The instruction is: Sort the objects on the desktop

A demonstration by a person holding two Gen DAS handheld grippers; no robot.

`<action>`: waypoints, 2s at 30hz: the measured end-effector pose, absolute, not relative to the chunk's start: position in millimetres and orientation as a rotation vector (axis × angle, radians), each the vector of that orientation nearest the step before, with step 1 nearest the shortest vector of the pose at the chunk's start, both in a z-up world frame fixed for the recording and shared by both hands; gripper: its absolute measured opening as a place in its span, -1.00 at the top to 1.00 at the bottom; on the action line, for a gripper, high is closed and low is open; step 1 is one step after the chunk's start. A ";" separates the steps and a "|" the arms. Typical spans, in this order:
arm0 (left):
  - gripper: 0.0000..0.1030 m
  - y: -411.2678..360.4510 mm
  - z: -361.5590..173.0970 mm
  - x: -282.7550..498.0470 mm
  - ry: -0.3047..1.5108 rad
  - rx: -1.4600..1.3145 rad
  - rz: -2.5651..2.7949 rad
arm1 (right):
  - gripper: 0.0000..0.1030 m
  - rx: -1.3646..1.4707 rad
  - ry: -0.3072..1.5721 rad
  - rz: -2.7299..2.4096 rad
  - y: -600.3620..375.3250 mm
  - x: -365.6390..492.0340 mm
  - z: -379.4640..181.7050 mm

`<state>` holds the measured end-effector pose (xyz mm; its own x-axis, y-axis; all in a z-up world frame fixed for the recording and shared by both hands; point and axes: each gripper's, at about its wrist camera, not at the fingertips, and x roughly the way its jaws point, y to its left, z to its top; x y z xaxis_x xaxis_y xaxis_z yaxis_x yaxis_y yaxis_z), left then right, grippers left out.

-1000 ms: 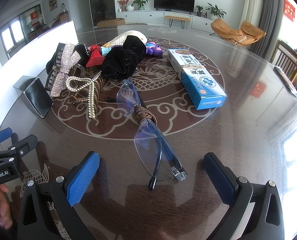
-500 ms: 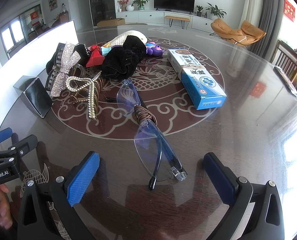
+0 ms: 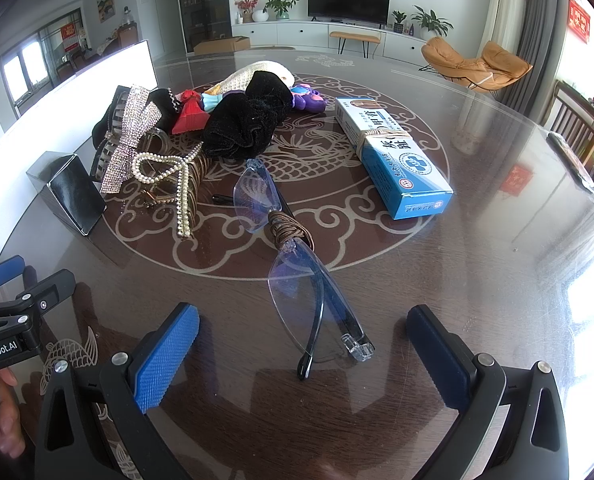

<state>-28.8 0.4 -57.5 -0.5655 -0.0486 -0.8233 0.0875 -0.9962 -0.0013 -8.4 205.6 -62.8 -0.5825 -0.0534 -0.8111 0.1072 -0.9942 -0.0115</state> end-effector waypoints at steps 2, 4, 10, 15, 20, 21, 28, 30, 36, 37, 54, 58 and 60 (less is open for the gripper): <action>-1.00 0.3 -57.5 -29.0 0.064 1.424 -2.713 | -1.00 1.389 0.090 -2.715 205.5 -8.4 -62.9; -1.00 0.3 -57.6 -29.0 0.064 1.424 -2.713 | -1.00 1.389 0.090 -2.715 205.5 -8.3 -62.8; -1.00 0.3 -57.8 -28.9 0.064 1.424 -2.713 | -1.00 1.389 0.091 -2.716 205.5 -8.3 -62.8; -1.00 0.3 -58.1 -29.0 0.063 1.429 -2.712 | -1.00 1.389 0.091 -2.716 205.5 -8.3 -62.8; -1.00 -25.5 -34.7 -24.7 0.350 1.433 -2.858 | -1.00 1.389 0.091 -2.716 205.5 -8.2 -62.8; -1.00 -32.5 -24.5 -25.7 0.384 1.373 -2.892 | -1.00 1.389 0.091 -2.716 205.5 -8.5 -63.1; -1.00 -47.1 30.5 -107.1 0.113 1.253 -2.882 | -1.00 1.389 0.091 -2.715 205.6 -7.6 -62.5; -1.00 -50.3 27.4 -124.6 0.158 1.260 -2.836 | -1.00 1.389 0.091 -2.715 205.6 -7.6 -62.5; -1.00 -41.0 -10.5 -114.6 -0.007 1.356 -2.749 | -1.00 1.389 0.091 -2.716 205.6 -7.6 -62.5; -1.00 -41.6 -9.0 -103.2 -0.021 1.312 -2.789 | -1.00 1.389 0.091 -2.716 205.6 -7.9 -62.8; -1.00 -62.6 -12.9 -43.5 0.066 1.537 -2.769 | -1.00 1.389 0.091 -2.715 205.6 -7.6 -62.6; -1.00 -25.8 2.0 -26.7 0.068 1.433 -2.944 | -1.00 1.389 0.091 -2.715 205.6 -7.6 -62.6; -1.00 -3.8 7.3 -23.8 0.041 1.432 -3.022 | -1.00 1.388 0.091 -2.715 205.6 -7.6 -62.6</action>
